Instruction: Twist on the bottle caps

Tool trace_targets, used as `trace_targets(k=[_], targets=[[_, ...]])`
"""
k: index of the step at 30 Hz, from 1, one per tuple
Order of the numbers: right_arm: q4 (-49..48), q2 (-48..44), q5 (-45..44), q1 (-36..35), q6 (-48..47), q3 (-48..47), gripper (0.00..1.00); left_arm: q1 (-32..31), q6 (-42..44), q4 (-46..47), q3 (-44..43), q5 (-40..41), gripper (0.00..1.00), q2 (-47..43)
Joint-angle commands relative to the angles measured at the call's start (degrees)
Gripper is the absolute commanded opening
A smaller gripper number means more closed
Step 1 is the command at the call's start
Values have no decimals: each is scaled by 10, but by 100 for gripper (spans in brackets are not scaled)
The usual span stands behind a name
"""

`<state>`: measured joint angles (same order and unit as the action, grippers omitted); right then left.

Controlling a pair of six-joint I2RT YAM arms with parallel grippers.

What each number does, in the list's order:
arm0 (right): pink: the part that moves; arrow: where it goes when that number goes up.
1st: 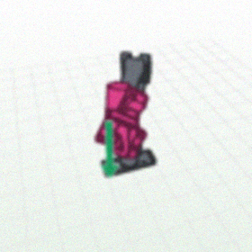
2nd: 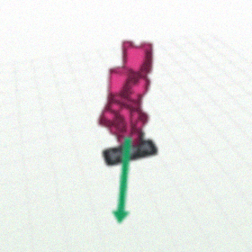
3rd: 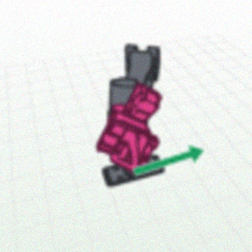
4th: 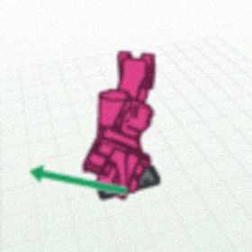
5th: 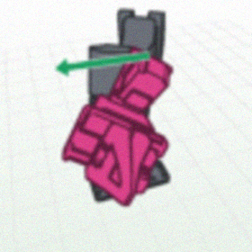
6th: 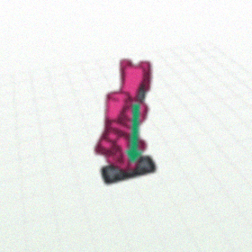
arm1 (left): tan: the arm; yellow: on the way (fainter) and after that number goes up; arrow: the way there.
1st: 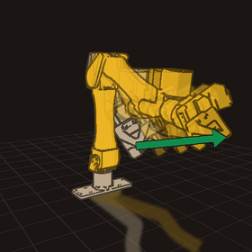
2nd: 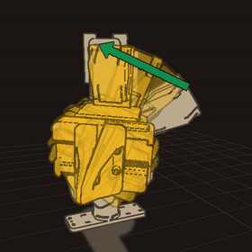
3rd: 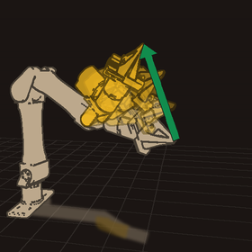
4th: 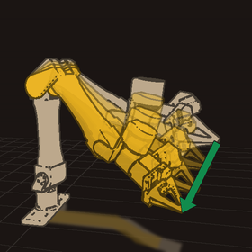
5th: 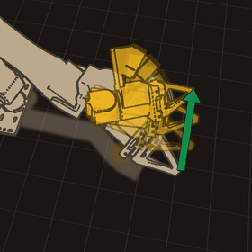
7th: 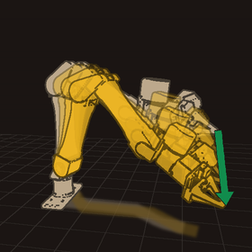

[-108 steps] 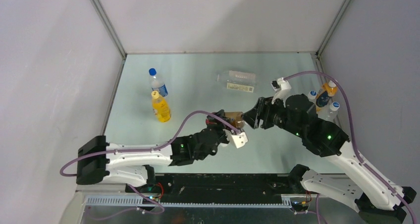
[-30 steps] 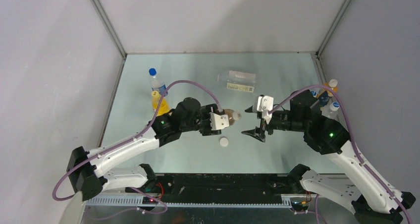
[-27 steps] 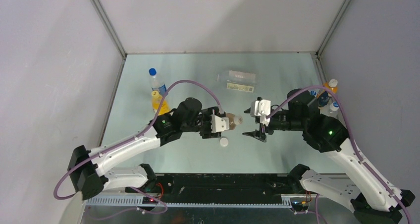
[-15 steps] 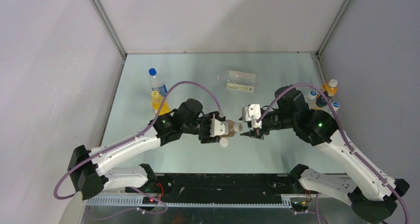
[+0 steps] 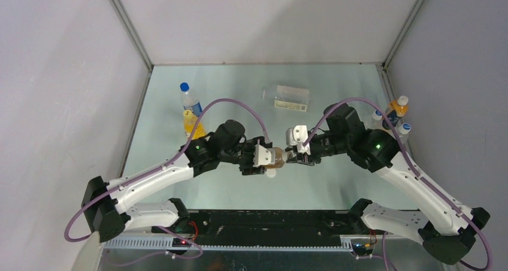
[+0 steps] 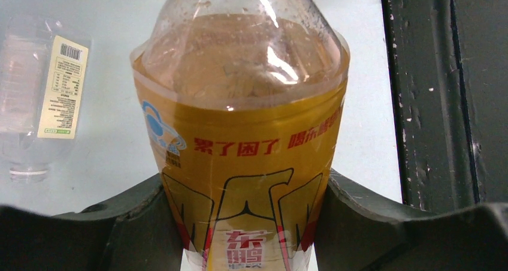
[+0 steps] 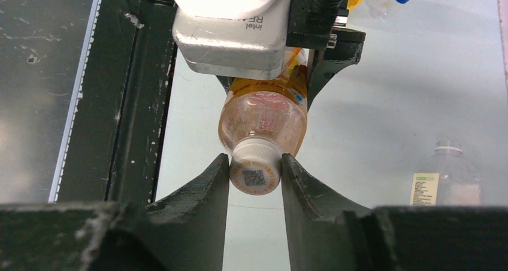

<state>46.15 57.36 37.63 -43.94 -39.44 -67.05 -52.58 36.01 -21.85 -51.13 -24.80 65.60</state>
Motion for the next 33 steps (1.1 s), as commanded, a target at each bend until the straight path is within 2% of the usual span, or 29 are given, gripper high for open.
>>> trace_targets(k=[1,6,8,13,15,19,21,22,23,25,27,29,33], targets=[[-5,7,-9,-4,25,-22,28,4,2,12,-22,-17,0,-21],[-9,22,-41,-4,127,-22,0,3,-5,42,-9,20,0,-33],[-24,30,-75,-4,216,-22,0,2,-10,61,-1,53,0,-40],[-60,49,-216,-5,580,-22,0,-20,1,114,38,181,0,-73],[-56,54,-256,-5,683,-20,0,-38,16,142,57,246,0,-86],[-108,34,-299,-6,804,12,0,-63,42,191,88,361,0,-111],[-142,19,-309,-7,807,21,0,-65,45,205,92,377,0,-117],[-162,15,-314,-8,789,22,1,-66,44,205,92,381,0,-117],[-172,8,-314,-10,775,23,7,-66,40,203,90,389,0,-113],[-197,-4,-311,-14,735,23,38,-66,30,194,83,393,0,-103],[-224,-20,-311,-16,696,31,56,-66,15,187,73,391,0,-93],[-255,-38,-319,-18,672,49,63,-66,-5,186,66,385,0,-88],[-329,-76,-334,-20,645,94,70,-64,-52,207,64,363,0,-91]])
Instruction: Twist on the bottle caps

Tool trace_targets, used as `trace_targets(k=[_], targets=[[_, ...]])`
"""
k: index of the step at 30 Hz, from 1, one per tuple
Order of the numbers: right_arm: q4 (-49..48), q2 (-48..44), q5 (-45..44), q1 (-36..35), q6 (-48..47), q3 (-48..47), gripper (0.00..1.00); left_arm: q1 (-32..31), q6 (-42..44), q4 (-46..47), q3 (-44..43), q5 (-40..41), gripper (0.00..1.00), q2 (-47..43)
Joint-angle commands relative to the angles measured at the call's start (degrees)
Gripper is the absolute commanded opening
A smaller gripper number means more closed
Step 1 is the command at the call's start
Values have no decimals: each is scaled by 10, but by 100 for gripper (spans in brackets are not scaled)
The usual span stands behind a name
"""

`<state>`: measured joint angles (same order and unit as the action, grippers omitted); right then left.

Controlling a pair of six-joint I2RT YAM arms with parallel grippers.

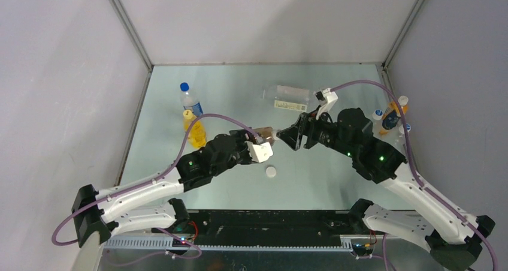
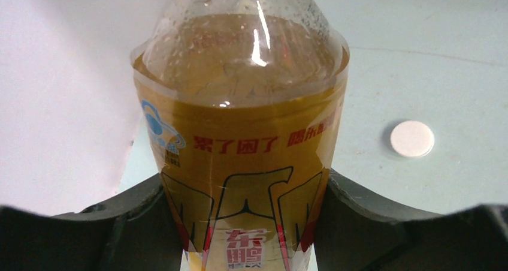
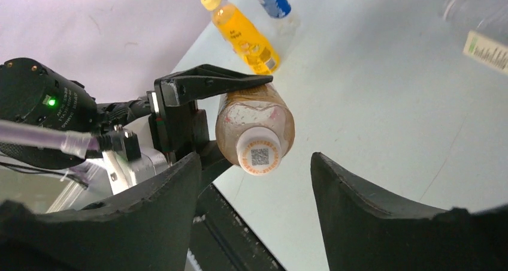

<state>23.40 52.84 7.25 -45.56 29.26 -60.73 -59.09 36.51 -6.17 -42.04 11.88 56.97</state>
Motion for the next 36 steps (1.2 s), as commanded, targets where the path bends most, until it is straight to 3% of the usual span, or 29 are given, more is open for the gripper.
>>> trace_targets(k=[1,7,14,20,23,27,28,29,34,35,36], targets=[[-120,-37,-33,-5,-49,41,70,2,-67,54,-26,-14,0,-6],[-169,-38,-63,-31,-48,76,69,6,-138,95,-24,-66,0,-8],[-225,-16,-91,-65,-27,100,63,6,-161,106,-22,-91,0,-6],[-287,-15,-122,-74,-10,128,51,6,-173,111,-23,-102,0,-4],[-300,-14,-130,-77,-11,134,41,6,-174,110,-23,-103,0,-5],[-319,-20,-136,-77,-21,143,16,6,-177,111,-23,-106,0,-1],[-318,-21,-140,-77,-25,143,4,6,-178,111,-23,-106,0,0],[-314,-25,-143,-77,-34,143,1,6,-179,111,-23,-105,1,1],[-293,-45,-151,-76,-57,143,3,6,-187,114,-23,-109,2,3],[-293,-47,-153,-76,-56,143,7,6,-188,115,-22,-112,1,4],[-292,-51,-161,-77,-50,143,20,6,-189,116,-22,-114,1,4]])
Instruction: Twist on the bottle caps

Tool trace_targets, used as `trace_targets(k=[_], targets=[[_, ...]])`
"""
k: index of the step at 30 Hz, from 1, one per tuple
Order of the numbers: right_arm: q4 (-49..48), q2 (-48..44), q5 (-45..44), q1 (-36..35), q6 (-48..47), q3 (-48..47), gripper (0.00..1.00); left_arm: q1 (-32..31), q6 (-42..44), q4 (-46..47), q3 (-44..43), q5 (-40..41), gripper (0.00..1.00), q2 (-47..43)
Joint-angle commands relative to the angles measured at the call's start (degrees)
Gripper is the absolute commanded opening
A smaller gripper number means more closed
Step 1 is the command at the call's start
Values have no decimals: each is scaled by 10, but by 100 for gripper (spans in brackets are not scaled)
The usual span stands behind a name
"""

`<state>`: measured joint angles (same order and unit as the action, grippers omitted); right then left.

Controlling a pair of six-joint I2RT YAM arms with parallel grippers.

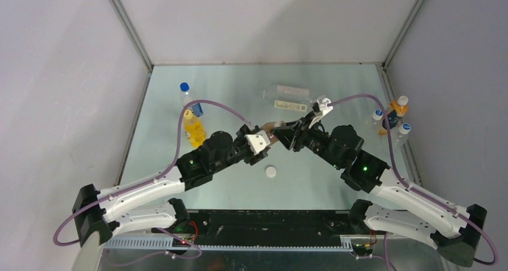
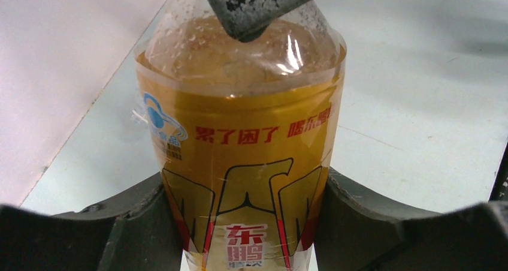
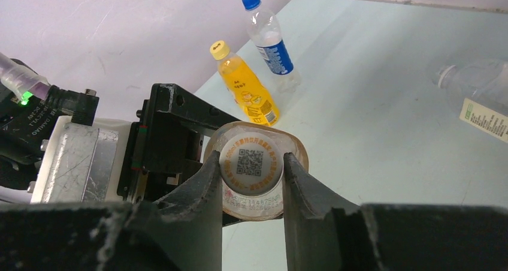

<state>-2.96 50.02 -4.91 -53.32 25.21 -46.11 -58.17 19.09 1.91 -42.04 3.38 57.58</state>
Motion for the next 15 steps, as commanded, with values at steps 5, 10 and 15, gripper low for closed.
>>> trace_targets(k=[5,10,15], targets=[[-44,-18,-50,1,-7,-3,40,-3,-23,38,-23,-52,0,2],[-69,-10,-50,1,-7,-3,42,-3,-25,38,-23,-56,0,4],[-82,-1,-51,1,-8,-3,49,-3,-26,38,-23,-64,0,6]])
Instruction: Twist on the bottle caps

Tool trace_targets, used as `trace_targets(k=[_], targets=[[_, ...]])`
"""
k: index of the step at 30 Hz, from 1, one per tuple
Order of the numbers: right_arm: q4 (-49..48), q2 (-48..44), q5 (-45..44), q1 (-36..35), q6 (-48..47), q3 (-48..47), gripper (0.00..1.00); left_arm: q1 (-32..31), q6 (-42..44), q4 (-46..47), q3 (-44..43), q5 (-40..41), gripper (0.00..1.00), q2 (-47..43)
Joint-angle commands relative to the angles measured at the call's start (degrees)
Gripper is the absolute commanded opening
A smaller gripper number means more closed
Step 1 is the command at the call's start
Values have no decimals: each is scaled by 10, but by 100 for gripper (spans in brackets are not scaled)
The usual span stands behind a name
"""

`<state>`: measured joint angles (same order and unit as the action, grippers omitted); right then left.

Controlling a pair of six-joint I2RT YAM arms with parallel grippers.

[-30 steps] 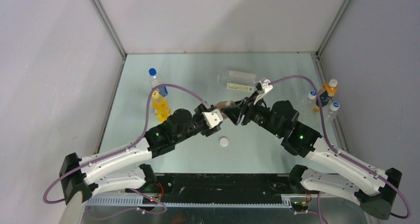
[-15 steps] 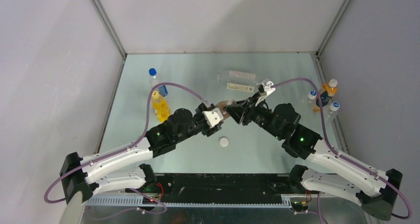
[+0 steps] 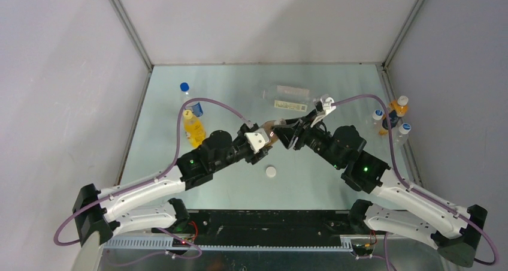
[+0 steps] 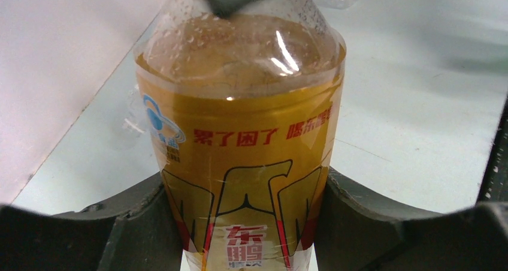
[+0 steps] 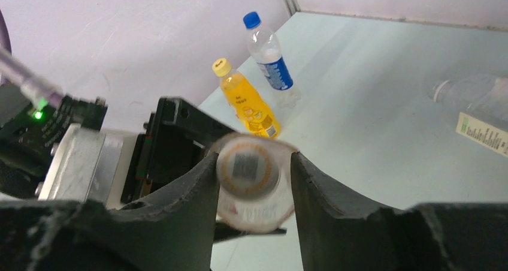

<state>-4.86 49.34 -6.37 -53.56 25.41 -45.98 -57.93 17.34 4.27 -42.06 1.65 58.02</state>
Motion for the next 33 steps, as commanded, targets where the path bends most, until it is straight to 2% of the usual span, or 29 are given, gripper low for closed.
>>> trace_targets(k=[1,7,11,21,25,27,29,33], targets=[[-67,7,-37,3,-10,-3,50,-5,-9,14,-23,-46,0,2],[-109,8,-41,3,-6,10,53,-5,-11,13,-25,-47,0,3],[-98,11,-34,4,-6,9,49,-5,-12,13,-25,-46,0,1],[-65,17,-15,-10,-5,10,52,-2,-46,20,-28,-40,0,-1],[-67,19,-20,-16,-10,16,49,7,-66,27,-28,-45,0,-1],[-66,20,-22,-17,-12,17,46,12,-77,30,-28,-53,0,-2],[-63,22,-20,-17,-17,18,36,15,-84,33,-29,-59,0,-3],[-54,15,-27,-18,-31,18,4,15,-86,34,-28,-61,3,-2]])
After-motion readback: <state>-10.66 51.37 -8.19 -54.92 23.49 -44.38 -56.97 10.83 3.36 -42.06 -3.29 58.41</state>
